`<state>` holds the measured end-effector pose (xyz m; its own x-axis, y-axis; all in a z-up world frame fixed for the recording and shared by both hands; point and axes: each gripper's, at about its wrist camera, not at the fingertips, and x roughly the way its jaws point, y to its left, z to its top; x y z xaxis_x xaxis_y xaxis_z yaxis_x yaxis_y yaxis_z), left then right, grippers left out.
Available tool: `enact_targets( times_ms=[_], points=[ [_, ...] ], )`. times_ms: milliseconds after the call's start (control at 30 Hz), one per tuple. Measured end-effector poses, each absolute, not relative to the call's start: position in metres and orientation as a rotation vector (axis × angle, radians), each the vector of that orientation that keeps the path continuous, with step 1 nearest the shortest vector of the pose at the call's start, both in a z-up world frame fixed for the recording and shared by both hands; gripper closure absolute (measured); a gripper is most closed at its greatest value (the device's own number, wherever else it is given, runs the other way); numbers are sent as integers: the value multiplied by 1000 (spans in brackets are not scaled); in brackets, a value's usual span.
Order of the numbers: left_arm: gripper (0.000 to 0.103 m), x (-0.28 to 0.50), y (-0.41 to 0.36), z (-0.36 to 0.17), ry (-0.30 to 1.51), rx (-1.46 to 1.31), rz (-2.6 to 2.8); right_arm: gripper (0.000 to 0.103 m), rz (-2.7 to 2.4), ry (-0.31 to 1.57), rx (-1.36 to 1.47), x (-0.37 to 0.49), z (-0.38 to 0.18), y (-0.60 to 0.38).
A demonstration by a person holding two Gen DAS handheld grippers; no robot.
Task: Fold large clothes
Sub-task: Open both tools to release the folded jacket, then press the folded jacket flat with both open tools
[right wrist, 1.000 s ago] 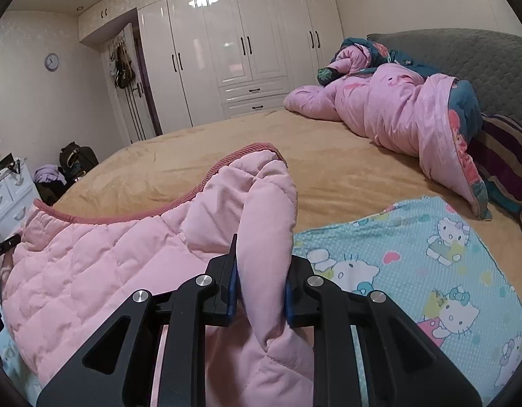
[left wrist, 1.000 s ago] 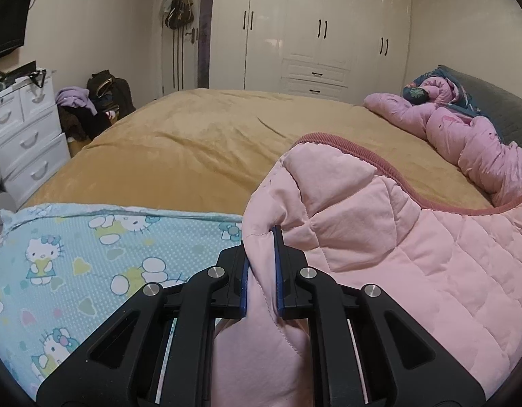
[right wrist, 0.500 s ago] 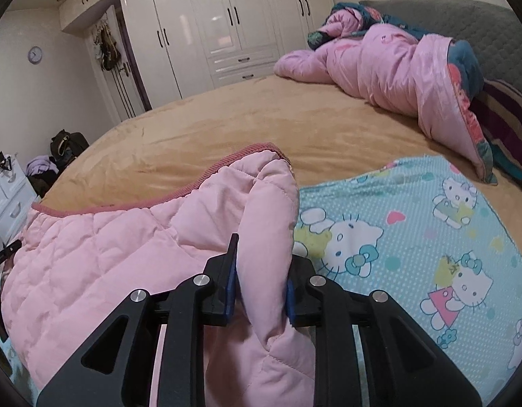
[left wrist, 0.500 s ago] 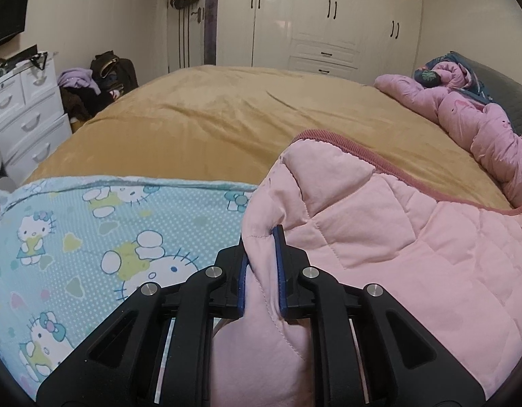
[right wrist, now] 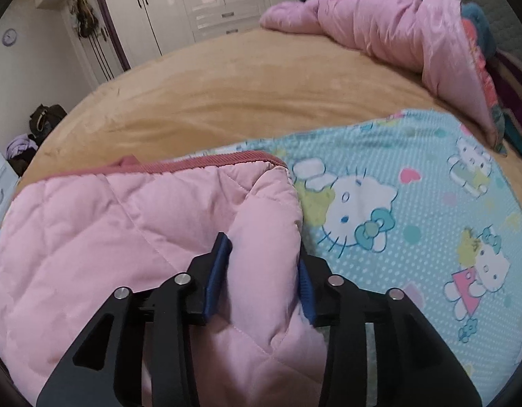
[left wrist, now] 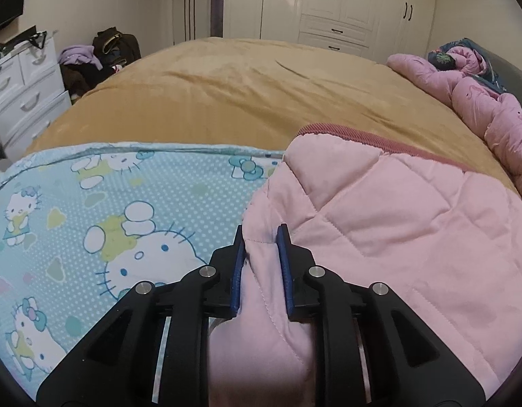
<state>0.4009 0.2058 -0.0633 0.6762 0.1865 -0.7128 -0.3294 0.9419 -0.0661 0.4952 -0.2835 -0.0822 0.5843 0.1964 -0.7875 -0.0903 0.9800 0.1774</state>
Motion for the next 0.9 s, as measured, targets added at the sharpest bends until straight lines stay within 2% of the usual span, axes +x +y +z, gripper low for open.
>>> enact_targets(
  times_ms=[300, 367, 400, 433, 467, 533, 600, 667, 900],
  points=[
    [90, 401, 210, -76, 814, -253, 263, 57, 179, 963, 207, 498, -98, -292],
    [86, 400, 210, -74, 812, -257, 263, 54, 168, 962, 186, 495, -91, -290],
    [70, 396, 213, -69, 817, -267, 280, 49, 155, 966, 171, 494, -86, -291],
    [35, 393, 216, -66, 818, -278, 303, 32, 123, 965, 162, 491, -79, -293],
    [24, 388, 221, -62, 807, -294, 308, 22, 127, 935, 176, 484, -70, -297],
    [21, 376, 229, -50, 773, -340, 280, 22, 157, 880, 200, 470, -53, -304],
    [20, 369, 230, -40, 775, -319, 300, 12, 154, 855, 197, 457, -39, -308],
    [9, 359, 226, -24, 753, -296, 305, 12, 165, 812, 194, 439, -22, -311],
    [9, 335, 192, 15, 700, -252, 242, 11, 263, 717, 189, 384, 16, -293]
  ],
)
